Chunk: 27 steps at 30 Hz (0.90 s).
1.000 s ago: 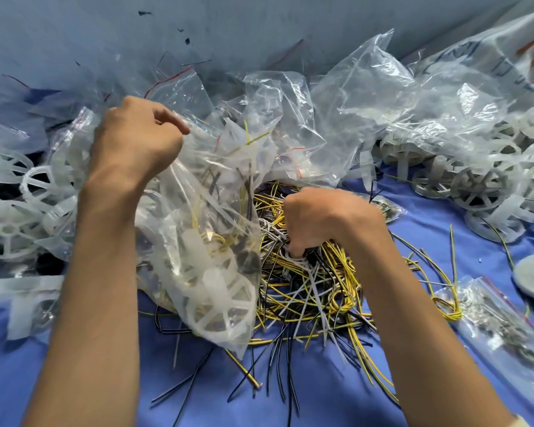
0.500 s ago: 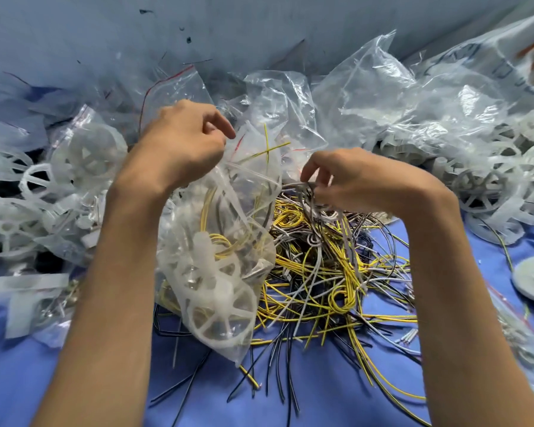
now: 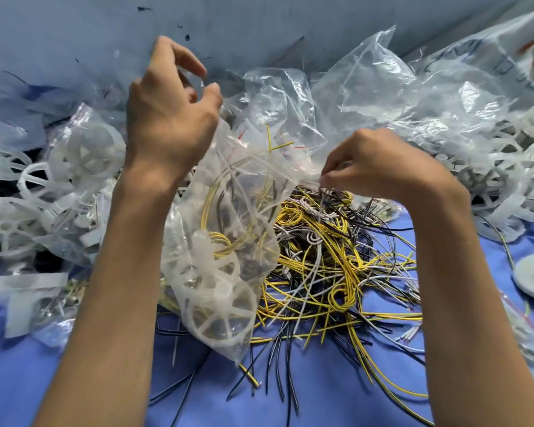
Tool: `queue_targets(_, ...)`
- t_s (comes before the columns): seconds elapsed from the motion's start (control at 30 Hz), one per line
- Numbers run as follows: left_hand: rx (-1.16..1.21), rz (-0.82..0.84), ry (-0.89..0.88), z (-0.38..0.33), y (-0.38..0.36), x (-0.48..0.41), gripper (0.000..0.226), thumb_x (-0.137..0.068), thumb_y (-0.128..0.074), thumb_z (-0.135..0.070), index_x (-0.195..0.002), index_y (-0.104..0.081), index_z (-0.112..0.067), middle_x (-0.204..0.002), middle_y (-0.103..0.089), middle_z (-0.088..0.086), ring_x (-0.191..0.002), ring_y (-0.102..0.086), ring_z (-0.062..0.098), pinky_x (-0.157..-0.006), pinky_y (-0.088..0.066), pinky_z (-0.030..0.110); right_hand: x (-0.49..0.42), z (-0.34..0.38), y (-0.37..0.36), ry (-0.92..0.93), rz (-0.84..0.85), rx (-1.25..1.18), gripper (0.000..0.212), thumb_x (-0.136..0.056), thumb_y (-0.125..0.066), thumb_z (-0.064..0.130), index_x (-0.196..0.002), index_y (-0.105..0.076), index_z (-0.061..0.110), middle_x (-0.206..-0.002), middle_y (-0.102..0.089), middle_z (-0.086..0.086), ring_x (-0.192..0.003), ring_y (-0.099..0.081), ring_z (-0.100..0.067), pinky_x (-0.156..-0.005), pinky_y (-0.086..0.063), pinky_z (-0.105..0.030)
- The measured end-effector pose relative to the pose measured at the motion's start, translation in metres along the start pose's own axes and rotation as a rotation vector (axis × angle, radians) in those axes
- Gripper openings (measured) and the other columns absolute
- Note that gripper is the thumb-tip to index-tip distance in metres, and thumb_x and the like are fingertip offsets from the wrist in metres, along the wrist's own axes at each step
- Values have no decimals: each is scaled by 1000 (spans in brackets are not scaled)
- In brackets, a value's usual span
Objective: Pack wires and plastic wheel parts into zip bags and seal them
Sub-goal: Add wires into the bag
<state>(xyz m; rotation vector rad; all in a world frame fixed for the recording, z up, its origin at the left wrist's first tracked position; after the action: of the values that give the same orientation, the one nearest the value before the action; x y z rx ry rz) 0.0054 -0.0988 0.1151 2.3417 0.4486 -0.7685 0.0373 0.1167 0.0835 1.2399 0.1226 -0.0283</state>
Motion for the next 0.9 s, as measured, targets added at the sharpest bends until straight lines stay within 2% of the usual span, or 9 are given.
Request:
queue_targets(0.1,81,85,-108,-12,-1,6,22,-74,-54,-6,-91,-56,-20,-58,-40,-11,-47,-39,-1,-50,-31,10,-1,-7,8,-105,-134,-53,9,-74,-70,24,-67,-68,28,-68,-66,1,-76,-63,-24,-72,-52,-32)
queue_targets(0.2,115,224,-188,-28,-10,15,24,-70,-54,-3,-85,-59,-20,-49,-37,-9,-43,-36,1,-48,-27,8,0,-10,16,-152,-303,-124,7,-71,-70,19,-72,-69,26,-78,-70,-4,-82,-64,-25,-76,-53,-35)
queue_targets(0.3,153,366,-268,-40,-19,24,26,-65,-52,-4,-82,-60,-22,-43,-37,-10,-43,-36,3,-51,-27,8,1,-6,22,-102,-415,-154,16,-67,-68,16,-80,-70,25,-79,-65,-2,-83,-62,-20,-71,-47,-25)
queue_targets(0.4,144,459,-331,-46,-24,30,31,-64,-56,0,-84,-63,-22,-47,-40,-12,-46,-40,1,-53,-30,9,-1,-4,21,-56,-350,-164,27,-67,-68,16,-90,-64,30,-84,-63,2,-78,-58,-13,-63,-41,-19)
queue_targets(0.47,128,479,-348,-47,-25,31,34,-65,-57,4,-86,-65,-21,-54,-43,-12,-48,-43,1,-54,-32,10,-2,-3,17,-14,-243,-173,32,-69,-70,16,-95,-60,33,-79,-59,7,-68,-52,-3,-52,-35,-7)
queue_targets(0.63,159,488,-348,-50,-22,32,33,-67,-56,2,-90,-66,-19,-62,-49,-10,-48,-42,2,-52,-32,8,-5,2,12,92,-122,-321,15,-87,-65,20,-97,-67,31,-67,-57,18,-54,-49,7,-45,-31,-4)
queue_targets(0.7,161,508,-348,-52,-22,33,31,-69,-55,-6,-93,-65,-22,-72,-58,-13,-48,-45,2,-51,-32,7,-3,5,13,129,-93,-387,16,-89,-62,19,-95,-70,32,-63,-60,22,-56,-52,6,-54,-38,-9)
queue_targets(0.8,79,562,-308,-50,-28,33,29,-75,-57,-17,-102,-61,-28,-96,-66,-14,-53,-50,-7,-56,-37,11,-2,8,14,161,-98,-422,22,-88,-63,16,-95,-68,36,-82,-66,15,-80,-63,-9,-80,-50,-31)
queue_targets(0.9,-35,602,-259,-46,-36,33,25,-83,-59,-26,-108,-60,-29,-106,-66,-11,-63,-52,-8,-68,-44,23,-1,9,16,163,-123,-503,25,-86,-64,9,-100,-65,30,-84,-69,9,-78,-67,-11,-75,-52,-27)
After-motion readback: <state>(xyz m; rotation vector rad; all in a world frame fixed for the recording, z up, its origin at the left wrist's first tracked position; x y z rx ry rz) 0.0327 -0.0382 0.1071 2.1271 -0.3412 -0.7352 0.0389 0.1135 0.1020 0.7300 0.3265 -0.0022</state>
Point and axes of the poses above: each hand's wrist, its own x-axis away from the middle knuckle, its own y-axis out of the back of the hand, z = x × y, the point moved 4 cm from there along -x, towards the middle knuckle
